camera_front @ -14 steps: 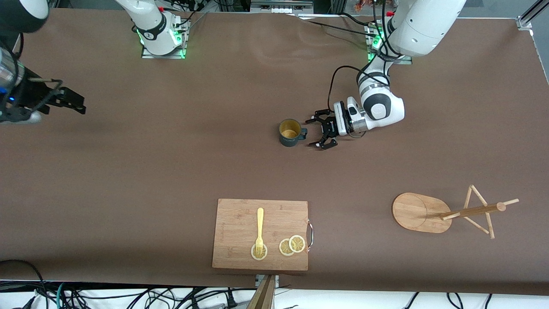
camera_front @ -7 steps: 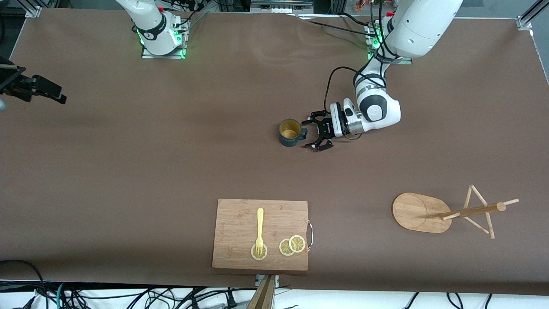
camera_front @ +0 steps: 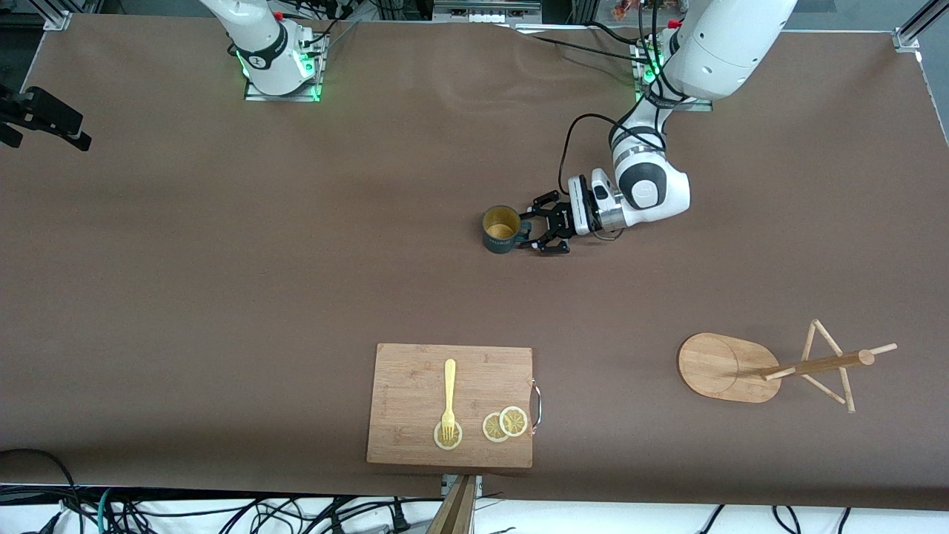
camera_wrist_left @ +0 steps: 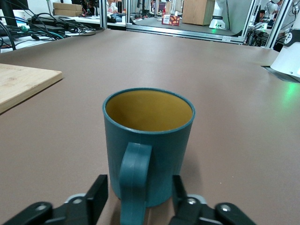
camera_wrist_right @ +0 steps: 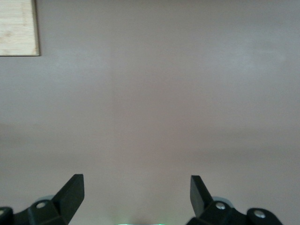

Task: Pass cup and hang on rack
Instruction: 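Grasp the teal mug handle with the left gripper, then lift the mug by its handle and carry it toward the wooden rack, then lower the mug handle onto a rack peg with the left gripper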

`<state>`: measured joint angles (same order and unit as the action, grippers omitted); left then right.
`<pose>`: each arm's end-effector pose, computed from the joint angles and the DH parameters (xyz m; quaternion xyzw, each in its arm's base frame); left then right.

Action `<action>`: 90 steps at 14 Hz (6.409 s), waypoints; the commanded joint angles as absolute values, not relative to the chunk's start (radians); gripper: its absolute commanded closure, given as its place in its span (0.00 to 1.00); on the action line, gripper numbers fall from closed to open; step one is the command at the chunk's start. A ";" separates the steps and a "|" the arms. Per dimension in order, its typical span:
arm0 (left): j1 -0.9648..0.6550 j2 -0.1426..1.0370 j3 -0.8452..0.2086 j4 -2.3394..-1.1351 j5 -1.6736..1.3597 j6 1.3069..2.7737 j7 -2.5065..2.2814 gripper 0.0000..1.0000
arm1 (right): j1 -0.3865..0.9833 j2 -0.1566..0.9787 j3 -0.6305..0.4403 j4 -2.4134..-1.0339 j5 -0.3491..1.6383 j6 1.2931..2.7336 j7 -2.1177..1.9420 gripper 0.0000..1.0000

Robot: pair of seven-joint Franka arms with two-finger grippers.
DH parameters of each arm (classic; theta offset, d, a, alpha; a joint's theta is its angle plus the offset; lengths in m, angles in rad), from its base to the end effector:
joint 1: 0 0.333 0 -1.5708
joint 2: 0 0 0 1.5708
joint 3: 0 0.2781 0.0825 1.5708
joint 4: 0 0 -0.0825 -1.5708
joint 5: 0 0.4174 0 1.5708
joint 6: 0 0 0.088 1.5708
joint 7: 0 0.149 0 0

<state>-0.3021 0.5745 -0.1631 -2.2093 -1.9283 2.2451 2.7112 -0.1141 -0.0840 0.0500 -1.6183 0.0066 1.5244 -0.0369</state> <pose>0.4367 -0.2993 0.0250 0.6541 -0.5310 0.3852 0.3765 0.5585 -0.0340 0.5648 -0.9999 0.0136 0.0049 0.0015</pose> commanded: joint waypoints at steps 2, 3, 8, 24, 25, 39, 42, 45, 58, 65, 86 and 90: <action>-0.307 0.580 -0.160 -2.212 -1.965 2.249 2.758 0.92 | -0.120 -0.015 0.054 -1.612 0.032 1.586 -0.032 0.00; -0.304 0.578 -0.160 -2.212 -1.965 2.249 2.763 0.97 | -0.120 -0.020 0.058 -1.614 0.028 1.586 -0.028 0.00; -0.267 0.551 -0.149 -2.214 -1.951 2.250 2.656 1.00 | -0.138 -0.025 0.092 -1.617 -0.006 1.606 -0.020 0.00; 0.092 0.072 -0.021 -2.335 -1.115 1.915 1.568 1.00 | -0.143 -0.012 0.127 -1.643 0.011 1.638 -0.032 0.00; 0.091 0.068 0.048 -2.326 -1.089 1.829 1.522 1.00 | -0.131 -0.012 0.132 -1.643 0.011 1.641 -0.031 0.00; 0.121 0.253 0.360 -2.011 -1.130 1.462 0.795 1.00 | -0.103 0.026 0.144 -1.661 0.014 1.695 -0.032 0.00; 0.136 0.262 0.360 -2.006 -1.192 1.442 0.636 1.00 | -0.094 0.048 0.146 -1.660 0.015 1.739 -0.031 0.00; 0.159 0.276 0.360 -2.005 -1.227 1.437 0.586 1.00 | -0.077 0.063 0.146 -1.657 0.015 1.778 -0.031 0.00; 0.251 0.549 0.359 -1.792 -1.433 1.252 0.571 1.00 | -0.072 0.084 0.144 -1.655 0.018 1.804 -0.032 0.00; 0.290 0.641 0.357 -1.749 -1.528 1.184 0.565 1.00 | -0.072 0.084 0.144 -1.655 0.018 1.804 -0.032 0.00; 0.291 0.775 0.351 -1.697 -1.724 1.170 0.500 1.00 | -0.072 0.084 0.144 -1.654 0.018 1.801 -0.032 0.00; 0.293 0.776 0.353 -1.695 -1.735 1.172 0.500 1.00 | -0.072 0.084 0.144 -1.654 0.018 1.801 -0.032 0.00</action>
